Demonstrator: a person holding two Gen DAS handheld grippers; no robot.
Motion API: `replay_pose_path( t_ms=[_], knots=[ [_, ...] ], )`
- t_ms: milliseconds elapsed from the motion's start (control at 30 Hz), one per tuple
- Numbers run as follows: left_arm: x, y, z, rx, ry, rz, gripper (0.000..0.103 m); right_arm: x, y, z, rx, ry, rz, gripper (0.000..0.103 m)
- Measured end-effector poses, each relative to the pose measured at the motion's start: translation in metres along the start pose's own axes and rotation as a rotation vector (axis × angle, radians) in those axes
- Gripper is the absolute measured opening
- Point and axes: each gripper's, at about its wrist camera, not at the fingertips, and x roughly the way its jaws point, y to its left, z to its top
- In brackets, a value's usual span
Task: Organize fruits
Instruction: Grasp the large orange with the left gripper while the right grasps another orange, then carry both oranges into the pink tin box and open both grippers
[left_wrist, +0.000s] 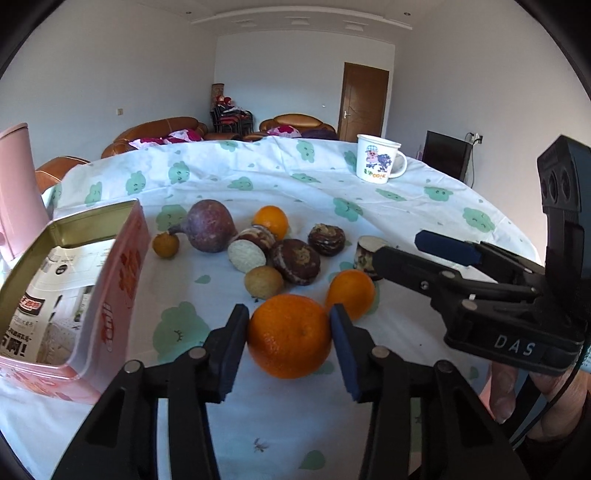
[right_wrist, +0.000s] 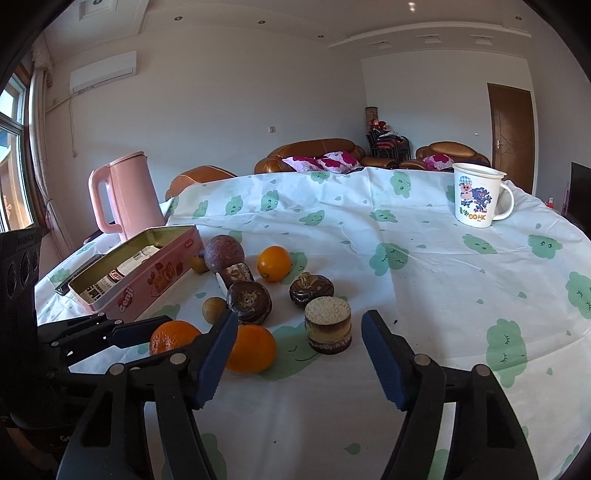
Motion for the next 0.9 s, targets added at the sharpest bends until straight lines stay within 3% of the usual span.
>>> replay_pose_path(
  t_ms=[200, 467, 900],
  knots=[
    [-0.008, 0.018, 0.002, -0.008, -0.050, 0.114, 0.047, 0.021, 0.021, -0.001, -0.061, 0.075, 0.067, 0.063],
    [-0.003, 0.024, -0.001, -0.021, -0.031, 0.113, 0.047, 0.043, 0.034, -0.001, -0.142, 0.190, 0.073, 0.046],
    [-0.004, 0.024, 0.000, -0.014, -0.045, 0.119, 0.047, 0.031, 0.037, -0.003, -0.167, 0.105, 0.084, 0.043]
  ],
)
